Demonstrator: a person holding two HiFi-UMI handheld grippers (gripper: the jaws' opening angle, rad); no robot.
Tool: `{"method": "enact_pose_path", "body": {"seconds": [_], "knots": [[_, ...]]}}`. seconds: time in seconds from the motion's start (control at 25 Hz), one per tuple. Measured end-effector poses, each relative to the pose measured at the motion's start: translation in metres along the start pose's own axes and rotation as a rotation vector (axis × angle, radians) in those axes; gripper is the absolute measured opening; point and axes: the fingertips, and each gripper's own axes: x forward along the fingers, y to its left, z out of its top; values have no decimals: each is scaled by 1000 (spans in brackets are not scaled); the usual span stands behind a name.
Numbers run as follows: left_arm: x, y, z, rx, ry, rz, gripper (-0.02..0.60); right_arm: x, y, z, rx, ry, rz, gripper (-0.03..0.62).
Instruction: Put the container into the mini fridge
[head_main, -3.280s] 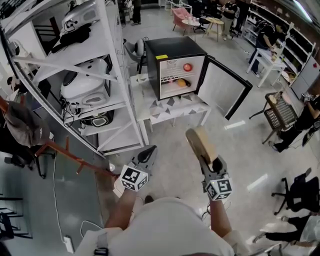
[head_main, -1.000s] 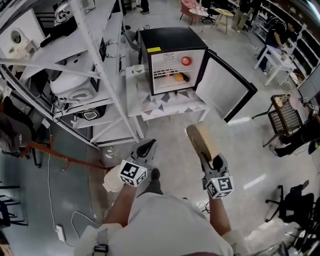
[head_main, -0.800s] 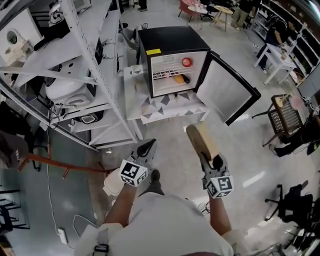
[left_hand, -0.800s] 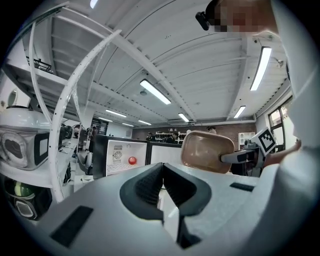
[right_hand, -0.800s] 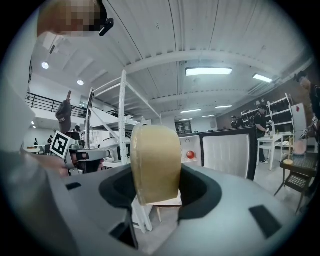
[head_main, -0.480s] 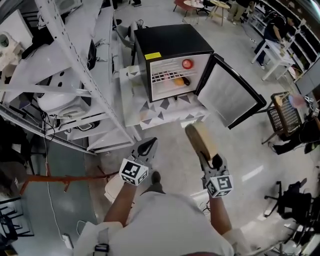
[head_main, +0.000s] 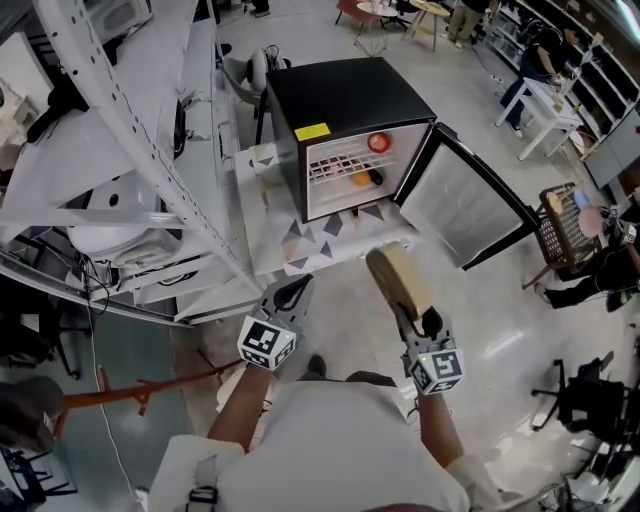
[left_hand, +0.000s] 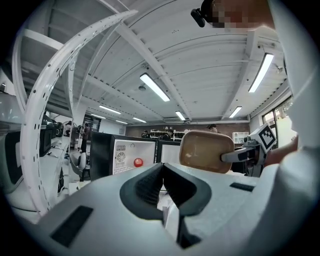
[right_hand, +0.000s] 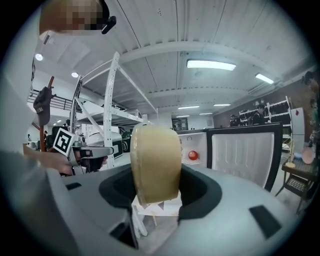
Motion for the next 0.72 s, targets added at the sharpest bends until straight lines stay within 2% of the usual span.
{"method": "enact_pose_path", "body": {"seconds": [0.36,0.72], "knots": [[10,22,2,-11,-4,7,5,25,-6,9,-9,-2,-2,225],[32,40,6,-20,-4,84,5,62,-33,13,-47,14,47,224]]}}
